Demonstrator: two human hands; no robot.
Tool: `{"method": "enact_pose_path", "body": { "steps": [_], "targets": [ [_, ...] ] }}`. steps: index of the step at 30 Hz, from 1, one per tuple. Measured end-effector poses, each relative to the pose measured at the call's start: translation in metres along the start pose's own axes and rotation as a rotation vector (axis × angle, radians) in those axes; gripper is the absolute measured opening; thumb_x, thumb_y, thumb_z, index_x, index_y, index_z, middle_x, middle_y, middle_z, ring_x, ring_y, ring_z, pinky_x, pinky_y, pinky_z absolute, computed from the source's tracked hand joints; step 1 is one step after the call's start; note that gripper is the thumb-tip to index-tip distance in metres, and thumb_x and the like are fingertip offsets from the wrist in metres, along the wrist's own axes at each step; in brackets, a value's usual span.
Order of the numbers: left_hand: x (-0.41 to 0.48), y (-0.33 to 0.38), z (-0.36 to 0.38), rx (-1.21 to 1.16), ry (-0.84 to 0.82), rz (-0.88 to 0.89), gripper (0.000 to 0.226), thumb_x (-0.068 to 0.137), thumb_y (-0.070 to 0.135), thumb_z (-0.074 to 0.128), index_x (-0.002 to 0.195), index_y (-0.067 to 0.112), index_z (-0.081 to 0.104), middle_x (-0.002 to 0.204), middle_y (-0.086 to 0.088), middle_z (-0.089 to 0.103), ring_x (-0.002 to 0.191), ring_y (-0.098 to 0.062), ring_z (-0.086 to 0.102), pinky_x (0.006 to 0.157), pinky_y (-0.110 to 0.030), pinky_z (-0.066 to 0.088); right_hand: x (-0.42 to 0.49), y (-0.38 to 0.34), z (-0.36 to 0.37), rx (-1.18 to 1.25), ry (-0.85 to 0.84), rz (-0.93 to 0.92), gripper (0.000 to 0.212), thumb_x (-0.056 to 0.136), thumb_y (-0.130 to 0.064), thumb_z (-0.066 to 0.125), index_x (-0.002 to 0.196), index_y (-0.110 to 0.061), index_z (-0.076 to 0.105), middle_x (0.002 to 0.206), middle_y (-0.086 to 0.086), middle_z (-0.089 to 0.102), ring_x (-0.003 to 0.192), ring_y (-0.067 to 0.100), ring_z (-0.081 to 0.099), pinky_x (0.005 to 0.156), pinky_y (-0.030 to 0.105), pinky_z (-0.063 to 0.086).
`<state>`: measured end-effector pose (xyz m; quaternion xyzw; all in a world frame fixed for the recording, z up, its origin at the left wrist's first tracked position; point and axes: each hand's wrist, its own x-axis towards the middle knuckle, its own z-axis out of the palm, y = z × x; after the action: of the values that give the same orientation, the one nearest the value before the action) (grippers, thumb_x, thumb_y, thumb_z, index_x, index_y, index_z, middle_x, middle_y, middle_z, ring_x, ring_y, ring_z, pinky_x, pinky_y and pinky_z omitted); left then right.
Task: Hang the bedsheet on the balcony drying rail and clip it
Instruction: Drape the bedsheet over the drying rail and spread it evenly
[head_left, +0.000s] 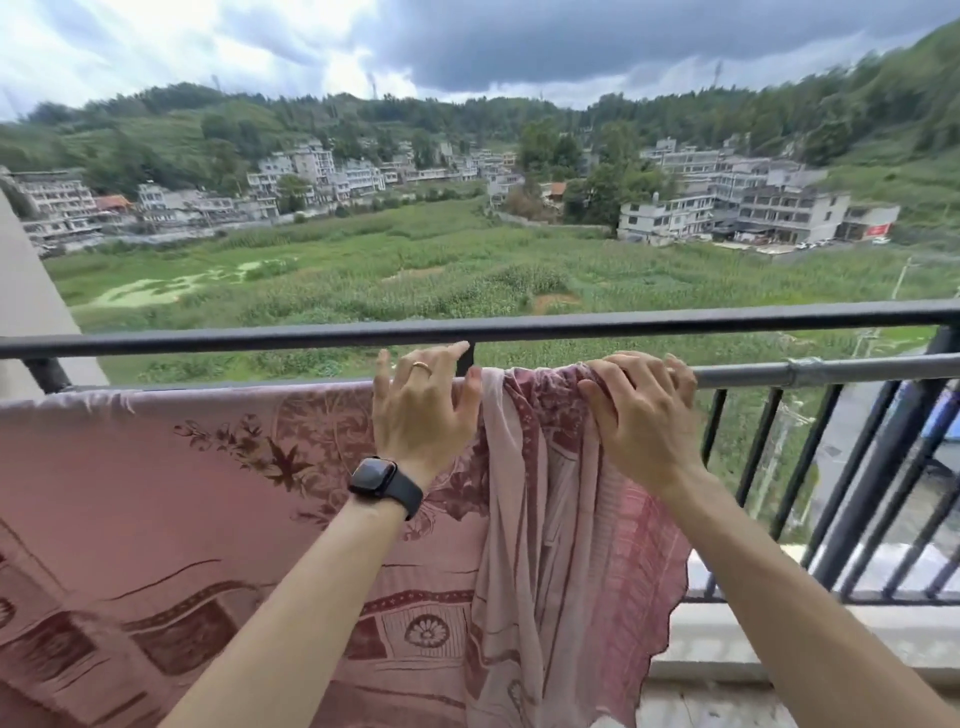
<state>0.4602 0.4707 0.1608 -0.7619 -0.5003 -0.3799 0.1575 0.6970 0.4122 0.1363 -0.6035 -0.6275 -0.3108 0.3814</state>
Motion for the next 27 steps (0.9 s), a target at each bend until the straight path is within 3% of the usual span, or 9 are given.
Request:
{"method": "enact_pose_path", "body": {
  "steps": [3, 8, 11, 14, 17, 20, 23, 25, 27],
  "targets": [
    [-0.005, 0.0, 0.013, 0.066, 0.036, -0.062, 0.063, 0.101, 0.054, 0.017, 0.097, 0.018, 0.068, 0.092, -0.006, 0.069, 0.089, -0.027, 0.058, 0.095, -0.044, 0.037, 0.006, 0.007, 0.005, 0.16, 0.101, -0.036, 0.024, 0.099, -0.024, 0.056, 0.109, -0.006, 0.068, 0.102, 0.008, 0.07, 0.1, 0.024, 0.058, 0.095, 0.037, 0.043],
    [-0.013, -0.046, 0.003, 0.174, 0.062, -0.109, 0.056, 0.103, 0.047, 0.019, 0.096, 0.012, 0.062, 0.091, -0.011, 0.062, 0.085, -0.03, 0.054, 0.087, -0.046, 0.038, -0.008, 0.086, -0.027, 0.124, 0.279, 0.195, 0.03, 0.104, -0.021, 0.046, 0.106, 0.001, 0.065, 0.095, 0.017, 0.068, 0.095, 0.025, 0.049, 0.087, 0.034, 0.035],
    [-0.012, -0.071, 0.003, 0.181, 0.091, -0.214, 0.048, 0.101, 0.039, 0.021, 0.103, 0.008, 0.058, 0.101, -0.018, 0.06, 0.095, -0.036, 0.053, 0.094, -0.051, 0.038, -0.014, 0.108, -0.038, -0.076, 0.281, 0.203, 0.023, 0.103, -0.02, 0.05, 0.107, -0.004, 0.067, 0.1, 0.012, 0.07, 0.103, 0.03, 0.052, 0.091, 0.04, 0.029],
    [-0.006, -0.079, 0.004, 0.207, 0.102, -0.274, 0.047, 0.098, 0.034, 0.022, 0.1, 0.005, 0.059, 0.099, -0.021, 0.06, 0.096, -0.038, 0.053, 0.101, -0.056, 0.035, -0.005, 0.095, -0.032, 0.066, 0.234, 0.263, 0.022, 0.103, -0.016, 0.049, 0.11, 0.0, 0.063, 0.102, 0.016, 0.067, 0.096, 0.032, 0.056, 0.081, 0.036, 0.039],
    [-0.005, -0.084, 0.001, 0.243, 0.117, -0.285, 0.045, 0.095, 0.03, 0.025, 0.097, 0.003, 0.06, 0.098, -0.023, 0.061, 0.096, -0.039, 0.053, 0.103, -0.057, 0.034, 0.027, 0.096, -0.036, 0.155, 0.225, 0.411, 0.026, 0.106, -0.018, 0.042, 0.112, 0.002, 0.059, 0.106, 0.02, 0.063, 0.095, 0.033, 0.058, 0.073, 0.028, 0.036],
    [0.001, -0.096, -0.004, 0.281, 0.101, -0.328, 0.047, 0.093, 0.031, 0.024, 0.094, 0.006, 0.064, 0.098, -0.023, 0.063, 0.096, -0.039, 0.054, 0.104, -0.059, 0.031, 0.06, 0.117, -0.041, 0.037, 0.19, 0.512, 0.026, 0.105, -0.017, 0.041, 0.112, 0.002, 0.057, 0.11, 0.024, 0.062, 0.102, 0.038, 0.055, 0.079, 0.04, 0.047],
    [0.024, -0.074, 0.0, 0.204, 0.091, -0.456, 0.046, 0.09, 0.033, 0.029, 0.094, 0.013, 0.071, 0.105, -0.019, 0.067, 0.106, -0.036, 0.055, 0.112, -0.06, 0.018, 0.052, 0.121, -0.031, -0.102, 0.112, 0.648, 0.025, 0.098, -0.012, 0.044, 0.114, -0.003, 0.062, 0.118, 0.022, 0.063, 0.116, 0.039, 0.047, 0.093, 0.048, 0.037],
    [0.038, -0.043, 0.009, 0.128, 0.096, -0.326, 0.042, 0.093, 0.036, 0.034, 0.1, 0.015, 0.07, 0.112, -0.013, 0.068, 0.115, -0.032, 0.055, 0.116, -0.057, 0.012, 0.036, 0.101, -0.019, -0.104, 0.085, 0.644, 0.032, 0.093, -0.017, 0.042, 0.113, -0.01, 0.066, 0.124, 0.012, 0.063, 0.125, 0.032, 0.042, 0.1, 0.05, 0.029],
    [0.047, -0.01, 0.02, 0.081, 0.075, -0.148, 0.039, 0.095, 0.036, 0.039, 0.102, 0.016, 0.071, 0.109, -0.012, 0.07, 0.11, -0.03, 0.059, 0.116, -0.052, 0.017, 0.032, 0.079, -0.01, -0.117, 0.075, 0.55, 0.032, 0.09, -0.023, 0.044, 0.112, -0.018, 0.067, 0.132, 0.002, 0.059, 0.134, 0.026, 0.037, 0.109, 0.051, 0.018]
  ]
}}
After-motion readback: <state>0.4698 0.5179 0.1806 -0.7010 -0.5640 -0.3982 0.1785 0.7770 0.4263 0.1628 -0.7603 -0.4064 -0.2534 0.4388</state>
